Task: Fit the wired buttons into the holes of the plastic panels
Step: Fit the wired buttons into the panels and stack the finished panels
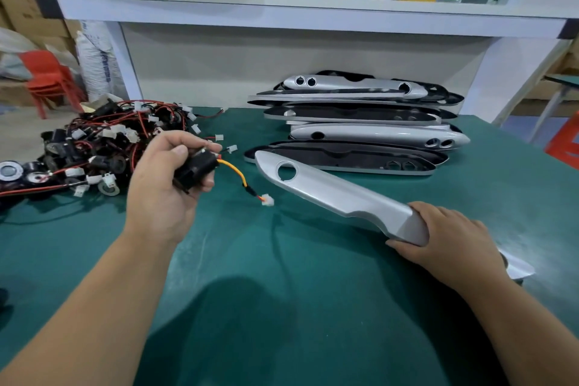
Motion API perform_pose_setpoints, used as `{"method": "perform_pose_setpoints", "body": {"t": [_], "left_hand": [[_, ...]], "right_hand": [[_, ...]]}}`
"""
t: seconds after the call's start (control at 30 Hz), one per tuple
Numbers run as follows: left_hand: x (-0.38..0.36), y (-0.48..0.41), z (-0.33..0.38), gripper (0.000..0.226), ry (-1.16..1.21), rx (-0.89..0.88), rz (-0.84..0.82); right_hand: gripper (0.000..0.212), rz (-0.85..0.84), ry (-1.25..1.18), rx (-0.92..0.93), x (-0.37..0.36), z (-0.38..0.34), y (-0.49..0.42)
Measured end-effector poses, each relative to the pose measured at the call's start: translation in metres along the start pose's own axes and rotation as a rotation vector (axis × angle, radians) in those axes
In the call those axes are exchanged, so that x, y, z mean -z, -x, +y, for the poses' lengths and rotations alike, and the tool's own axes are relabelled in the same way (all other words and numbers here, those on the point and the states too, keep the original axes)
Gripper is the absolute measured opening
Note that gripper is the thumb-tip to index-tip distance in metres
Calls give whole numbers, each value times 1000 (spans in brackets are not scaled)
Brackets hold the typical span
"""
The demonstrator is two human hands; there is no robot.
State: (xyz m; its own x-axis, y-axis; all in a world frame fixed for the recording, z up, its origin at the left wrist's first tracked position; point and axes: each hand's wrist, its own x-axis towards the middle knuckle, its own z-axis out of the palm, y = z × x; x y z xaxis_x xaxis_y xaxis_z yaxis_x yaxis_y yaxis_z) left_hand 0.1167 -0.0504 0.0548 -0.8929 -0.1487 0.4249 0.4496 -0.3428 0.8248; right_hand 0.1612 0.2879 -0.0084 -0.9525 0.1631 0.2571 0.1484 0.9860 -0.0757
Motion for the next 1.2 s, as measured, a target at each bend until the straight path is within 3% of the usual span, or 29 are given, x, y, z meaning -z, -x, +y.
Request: {"method": "perform_pose_setpoints", "body": {"t": [0.1,0.2,0.27,0.3,0.43,0.53,0.63,0.73,0.8,0.87,0.97,1.03,1.13,1.2], "left_hand": [[2,1,1,35,157,-14,-11],[8,-1,9,3,311,-58,-28],[12,-3,8,12,323,-61,-26],[13,-4,7,3,302,-58,-14],[11,-7,-4,42,127,-38,44],[10,-8,-10,41,-61,-6,85],[4,1,-20,26,-502,-53,70],[-8,10,-28,27,-1048,-344,1],[-14,13,-32,30,-1137,-483,6],[-19,13,-32,27,-1112,-403,65],[-15,8,-33,38,-947,-194,144],[-9,4,-35,41,-958,-178,184],[-8,4,-38,24,-1014,-177,199],[-9,5,-38,13,-895,-159,207]], "right_hand": [[69,-2,-8,7,1,-1,0],[67,7,-19,24,1,-1,1],[67,16,-26,40,2,0,2],[67,18,-31,52,2,-1,3],[74,27,-33,76,5,-5,4],[75,72,-29,82,7,-8,6],[73,204,-57,142,8,-16,10],[74,339,-27,230,8,-26,14],[74,381,-23,253,11,-28,14],[75,390,-12,263,13,-25,15],[75,391,-3,314,14,-22,15],[74,398,-5,345,14,-25,15],[73,369,-14,335,12,-26,15],[73,295,-57,281,11,-22,14]]}}
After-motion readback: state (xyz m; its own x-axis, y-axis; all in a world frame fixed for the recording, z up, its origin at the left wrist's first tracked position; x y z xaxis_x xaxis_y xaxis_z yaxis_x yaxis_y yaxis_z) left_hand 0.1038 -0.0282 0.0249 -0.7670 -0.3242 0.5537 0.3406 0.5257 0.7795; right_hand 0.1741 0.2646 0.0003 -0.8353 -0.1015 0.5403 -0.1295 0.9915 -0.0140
